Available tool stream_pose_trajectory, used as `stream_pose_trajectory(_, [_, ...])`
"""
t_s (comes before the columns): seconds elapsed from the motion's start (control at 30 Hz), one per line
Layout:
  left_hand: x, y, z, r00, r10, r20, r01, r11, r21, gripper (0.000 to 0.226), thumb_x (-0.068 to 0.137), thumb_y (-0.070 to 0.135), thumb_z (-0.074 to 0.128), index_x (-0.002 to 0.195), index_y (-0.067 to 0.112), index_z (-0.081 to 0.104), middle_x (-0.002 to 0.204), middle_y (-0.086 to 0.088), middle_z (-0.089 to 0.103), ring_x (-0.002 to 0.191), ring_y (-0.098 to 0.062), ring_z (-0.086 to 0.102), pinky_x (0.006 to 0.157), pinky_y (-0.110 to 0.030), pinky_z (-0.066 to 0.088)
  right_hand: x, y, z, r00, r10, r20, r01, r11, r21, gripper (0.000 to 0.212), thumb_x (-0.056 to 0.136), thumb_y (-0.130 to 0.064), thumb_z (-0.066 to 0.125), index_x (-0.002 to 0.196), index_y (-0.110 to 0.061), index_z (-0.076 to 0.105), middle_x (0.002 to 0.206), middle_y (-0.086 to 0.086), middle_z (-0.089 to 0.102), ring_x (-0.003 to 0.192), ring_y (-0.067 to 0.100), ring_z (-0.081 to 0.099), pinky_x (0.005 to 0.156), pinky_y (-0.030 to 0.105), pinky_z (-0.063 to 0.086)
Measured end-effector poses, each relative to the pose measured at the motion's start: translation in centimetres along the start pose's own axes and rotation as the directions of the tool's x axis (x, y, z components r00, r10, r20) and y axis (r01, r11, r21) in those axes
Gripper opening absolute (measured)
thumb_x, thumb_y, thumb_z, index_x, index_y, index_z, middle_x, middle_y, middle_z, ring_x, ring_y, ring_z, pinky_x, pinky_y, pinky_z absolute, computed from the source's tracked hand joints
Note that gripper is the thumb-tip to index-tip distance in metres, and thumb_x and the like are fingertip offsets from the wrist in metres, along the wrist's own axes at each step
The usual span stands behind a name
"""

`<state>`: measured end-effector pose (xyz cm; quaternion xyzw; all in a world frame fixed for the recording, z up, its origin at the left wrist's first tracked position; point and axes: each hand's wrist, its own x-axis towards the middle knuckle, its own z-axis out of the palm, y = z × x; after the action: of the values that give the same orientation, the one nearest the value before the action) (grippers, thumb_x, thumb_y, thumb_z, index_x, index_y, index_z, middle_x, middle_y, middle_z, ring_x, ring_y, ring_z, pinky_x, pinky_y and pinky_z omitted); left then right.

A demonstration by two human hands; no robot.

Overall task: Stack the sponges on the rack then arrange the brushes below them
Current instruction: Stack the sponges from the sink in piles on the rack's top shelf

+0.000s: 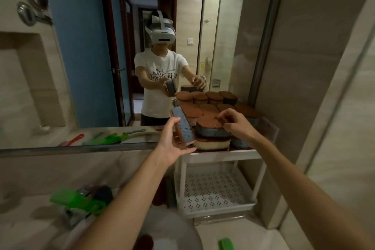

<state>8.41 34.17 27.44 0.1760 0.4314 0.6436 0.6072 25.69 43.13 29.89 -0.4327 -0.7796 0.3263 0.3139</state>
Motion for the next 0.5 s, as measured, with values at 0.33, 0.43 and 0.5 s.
stream_pose_trajectory(0.33, [0.5, -0.4, 0.4, 0.999, 0.036, -0.026, -0.034, 0.997, 0.062, 0.055, 0.084, 0.037, 0.056, 0.133, 0.016, 0.045, 0.125, -0.016, 0.052, 0.119, -0.037, 0.050, 0.091, -0.055, 0.043, 0.6, 0.7, 0.5, 0.998, -0.055, 0.027, 0.060, 0.970, -0.236, 0.036, 0.086, 0.003, 0.045, 0.116, -0.011, 0.060, 0.122, 0.010, 0.052, 0.115, 0.022, 0.044, 0.096, 0.036, 0.039])
stream_pose_trajectory(0.43, [0.4, -0.6, 0.6, 0.999, 0.042, -0.029, -0.040, 0.997, 0.073, 0.055, 0.083, 0.037, 0.057, 0.133, 0.018, 0.044, 0.127, -0.015, 0.050, 0.122, -0.037, 0.048, 0.094, -0.056, 0.042, 0.4, 1.0, 0.6, 0.990, -0.138, 0.032, 0.140, 0.926, -0.350, 0.041, 0.085, 0.003, 0.046, 0.118, -0.015, 0.061, 0.125, 0.009, 0.054, 0.121, 0.026, 0.043, 0.102, 0.039, 0.038])
stream_pose_trajectory(0.5, [0.3, -0.6, 0.7, 0.999, 0.044, -0.027, -0.042, 0.996, 0.083, 0.054, 0.083, 0.037, 0.057, 0.133, 0.019, 0.044, 0.127, -0.014, 0.050, 0.122, -0.037, 0.048, 0.093, -0.056, 0.042, 0.1, 1.4, 0.8, 0.987, -0.157, 0.025, 0.154, 0.906, -0.395, 0.044, 0.085, 0.002, 0.047, 0.122, -0.017, 0.059, 0.128, 0.007, 0.052, 0.123, 0.029, 0.040, 0.105, 0.038, 0.034])
